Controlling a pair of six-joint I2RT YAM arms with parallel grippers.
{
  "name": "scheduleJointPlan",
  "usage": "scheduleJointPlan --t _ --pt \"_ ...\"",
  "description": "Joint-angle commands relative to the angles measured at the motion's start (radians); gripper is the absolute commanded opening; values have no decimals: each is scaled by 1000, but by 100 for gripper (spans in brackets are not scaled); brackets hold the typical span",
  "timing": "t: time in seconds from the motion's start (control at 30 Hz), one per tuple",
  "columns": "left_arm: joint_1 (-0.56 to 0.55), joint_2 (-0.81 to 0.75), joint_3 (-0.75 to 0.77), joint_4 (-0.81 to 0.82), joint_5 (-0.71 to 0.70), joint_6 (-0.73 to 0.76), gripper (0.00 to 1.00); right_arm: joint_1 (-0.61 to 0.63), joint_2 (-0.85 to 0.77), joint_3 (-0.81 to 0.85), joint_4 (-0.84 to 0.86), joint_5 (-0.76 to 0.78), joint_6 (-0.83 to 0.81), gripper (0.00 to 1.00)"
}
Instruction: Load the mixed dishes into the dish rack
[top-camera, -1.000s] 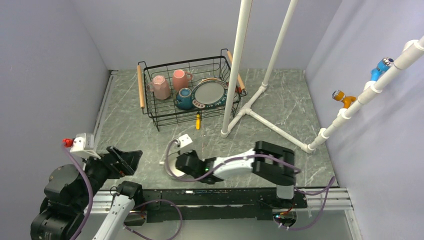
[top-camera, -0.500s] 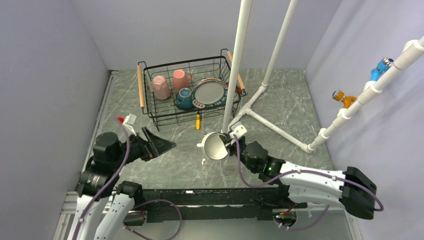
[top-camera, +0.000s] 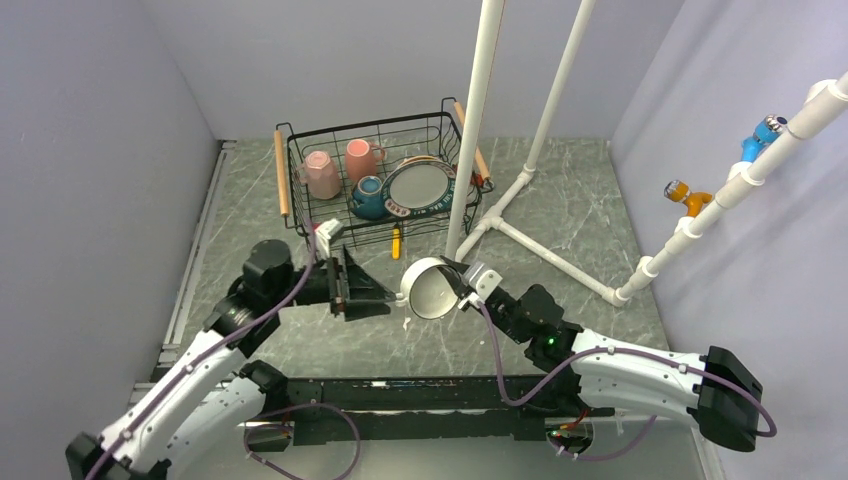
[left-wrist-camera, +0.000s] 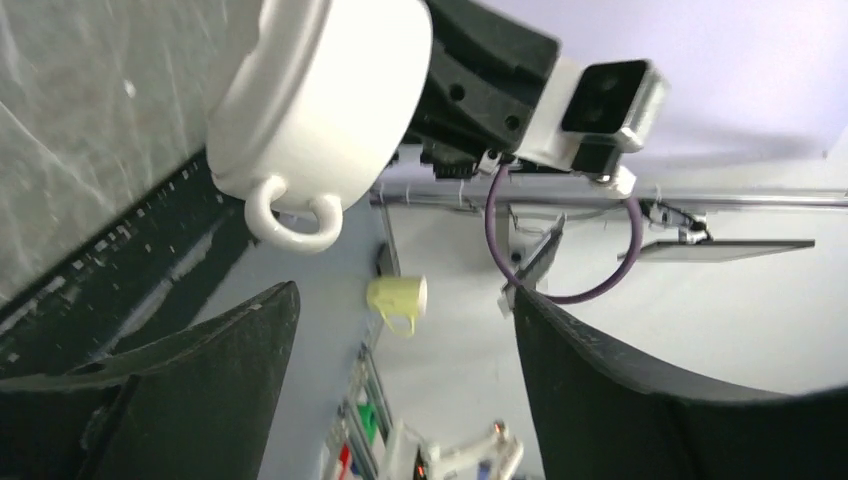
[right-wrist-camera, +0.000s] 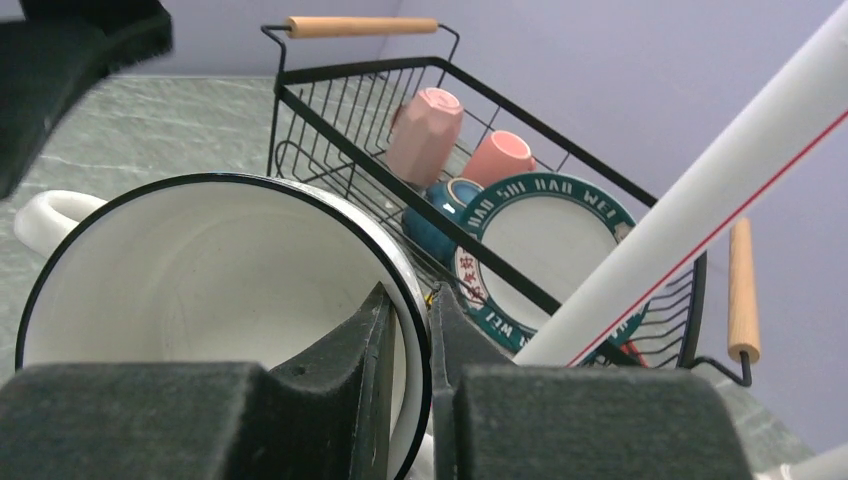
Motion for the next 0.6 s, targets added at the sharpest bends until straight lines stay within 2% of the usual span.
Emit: scheduleJointPlan --t 0.0,0.07,0.2,0.4,0.57 --pt "-115 112 75 47 6 -2 79 -3 -30 56 186 -72 -46 0" --pt "-134 134 93 15 -22 10 77 -3 -46 53 189 -71 -55 0" --pt "-146 113 -22 257 -7 -143 71 -2 -74 48 196 -72 -79 0" --pt "-147 140 -68 417 27 -261 57 -4 -89 31 241 -222 -115 0" --pt "-147 186 -69 564 59 -343 44 -3 -51 30 307 -261 -116 0"
